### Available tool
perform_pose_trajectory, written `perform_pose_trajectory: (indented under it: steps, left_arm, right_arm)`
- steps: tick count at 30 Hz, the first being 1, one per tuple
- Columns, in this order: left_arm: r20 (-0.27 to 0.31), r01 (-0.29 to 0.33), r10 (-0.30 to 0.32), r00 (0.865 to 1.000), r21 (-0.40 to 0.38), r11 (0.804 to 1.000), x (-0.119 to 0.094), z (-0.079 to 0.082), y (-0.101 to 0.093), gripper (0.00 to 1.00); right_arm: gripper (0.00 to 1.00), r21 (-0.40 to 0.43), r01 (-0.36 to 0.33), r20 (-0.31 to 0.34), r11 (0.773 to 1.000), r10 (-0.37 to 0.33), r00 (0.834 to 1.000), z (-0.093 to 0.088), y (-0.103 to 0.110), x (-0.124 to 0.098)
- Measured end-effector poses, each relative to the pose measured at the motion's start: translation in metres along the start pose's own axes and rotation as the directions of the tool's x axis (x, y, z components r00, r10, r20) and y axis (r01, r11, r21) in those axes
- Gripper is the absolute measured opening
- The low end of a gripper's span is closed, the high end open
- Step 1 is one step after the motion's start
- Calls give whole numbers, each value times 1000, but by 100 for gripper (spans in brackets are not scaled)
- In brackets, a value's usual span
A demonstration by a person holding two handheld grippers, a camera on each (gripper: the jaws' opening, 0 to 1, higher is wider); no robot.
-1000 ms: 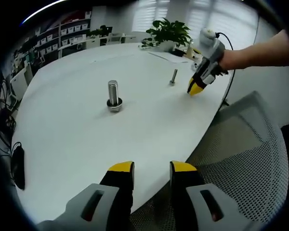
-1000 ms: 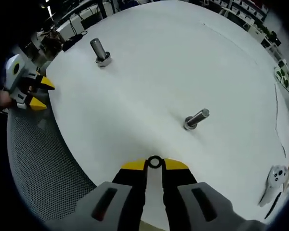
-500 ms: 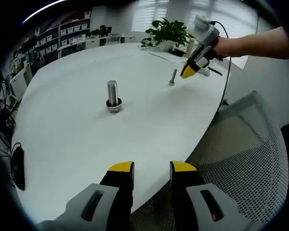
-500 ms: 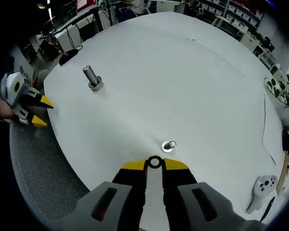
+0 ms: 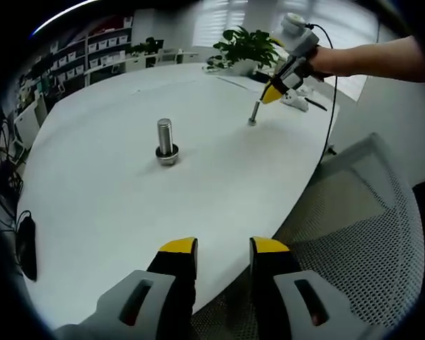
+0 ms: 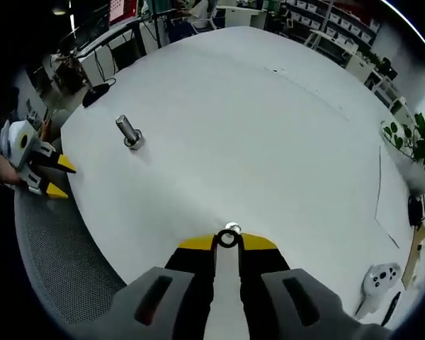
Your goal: Place the washer onto the threaded stud by aligning its center hole with the stud, sliding it down to the base, and recovering from edge contact or off-axis alignment until the washer reaches the visible bottom stop.
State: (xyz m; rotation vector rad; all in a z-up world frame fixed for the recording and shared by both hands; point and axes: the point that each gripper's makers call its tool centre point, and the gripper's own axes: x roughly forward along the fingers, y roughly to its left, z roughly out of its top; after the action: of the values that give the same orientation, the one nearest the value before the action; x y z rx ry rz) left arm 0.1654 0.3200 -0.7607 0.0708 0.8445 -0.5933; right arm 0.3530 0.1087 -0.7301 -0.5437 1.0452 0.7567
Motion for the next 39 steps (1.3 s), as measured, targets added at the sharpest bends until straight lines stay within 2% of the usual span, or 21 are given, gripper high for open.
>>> perform_pose_trajectory:
  steps: [8, 20, 39]
  left_arm:
    - [2, 1, 0, 1000, -5, 1000, 0, 0, 0, 27]
    - [-2, -3, 2, 1000, -4, 1000, 0, 0, 1, 27]
    - [-1, -1, 1, 1000, -11, 1000, 0, -1, 1, 27]
  right_arm:
    - [13, -25, 17, -8, 1000, -17, 1000, 2, -7, 4]
    - [13, -54, 5, -18, 999, -6, 1000, 1, -7, 11]
    - [14, -85, -11, -84, 996, 4, 996, -6, -6, 32]
